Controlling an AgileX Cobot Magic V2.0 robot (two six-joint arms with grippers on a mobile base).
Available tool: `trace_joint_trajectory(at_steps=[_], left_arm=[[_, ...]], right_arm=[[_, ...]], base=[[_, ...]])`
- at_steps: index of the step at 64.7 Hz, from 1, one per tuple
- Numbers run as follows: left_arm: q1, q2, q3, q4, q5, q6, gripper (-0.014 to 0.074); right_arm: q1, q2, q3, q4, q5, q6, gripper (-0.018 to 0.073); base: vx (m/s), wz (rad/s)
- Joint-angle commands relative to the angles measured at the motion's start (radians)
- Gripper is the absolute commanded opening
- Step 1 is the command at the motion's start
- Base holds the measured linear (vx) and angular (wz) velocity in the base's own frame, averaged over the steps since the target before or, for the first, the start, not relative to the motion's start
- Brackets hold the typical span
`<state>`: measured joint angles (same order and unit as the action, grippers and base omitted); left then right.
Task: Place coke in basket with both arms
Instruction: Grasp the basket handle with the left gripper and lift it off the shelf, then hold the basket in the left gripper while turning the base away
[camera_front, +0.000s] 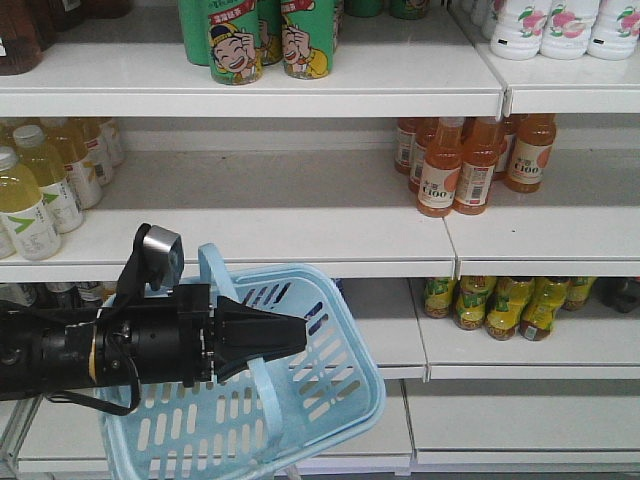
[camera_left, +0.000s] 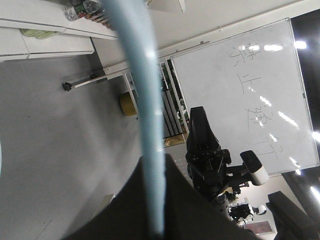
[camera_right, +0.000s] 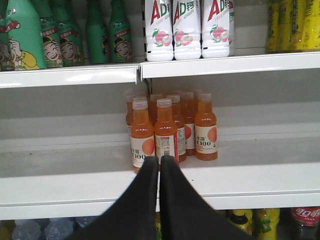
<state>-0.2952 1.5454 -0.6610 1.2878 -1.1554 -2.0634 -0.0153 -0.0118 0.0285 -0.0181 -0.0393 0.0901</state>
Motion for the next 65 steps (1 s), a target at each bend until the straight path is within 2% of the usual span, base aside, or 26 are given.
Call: trace_joint_trajectory(at_steps=[1,18,29,49,65], left_arm=[[-0.012,-0.039,-0.022,-0.057,-0.219,-0.011,-0.0007],[-0.116,-0.039,-0.022,-0.066,-0.219,0.0,-0.0007],[-0.118,-0.038,-0.023,-0.101,-0.218,0.003,-0.0007],[-0.118,-0.038,-0.022,-0.028,-0.218,0.012,-0.0007],[-0.118,-0.038,-0.022,-0.028,-0.218,0.018,-0.0007]], right_arm=[[-0.006,-0.011,0.018,-0.007,-0.077,-0.004,-0.0005],[-0.006,-0.011,0.018,-0.007,-0.077,-0.004,-0.0005],[-0.006,-0.011,0.018,-0.007,-0.077,-0.004,-0.0005],[-0.006,-0.011,0.018,-0.007,-0.077,-0.004,-0.0005],[-0.006,-0.011,0.018,-0.007,-0.077,-0.004,-0.0005]], base=[[0.0,0.0],[0.0,0.0],[0.0,0.0],[0.0,0.0],[0.0,0.0]])
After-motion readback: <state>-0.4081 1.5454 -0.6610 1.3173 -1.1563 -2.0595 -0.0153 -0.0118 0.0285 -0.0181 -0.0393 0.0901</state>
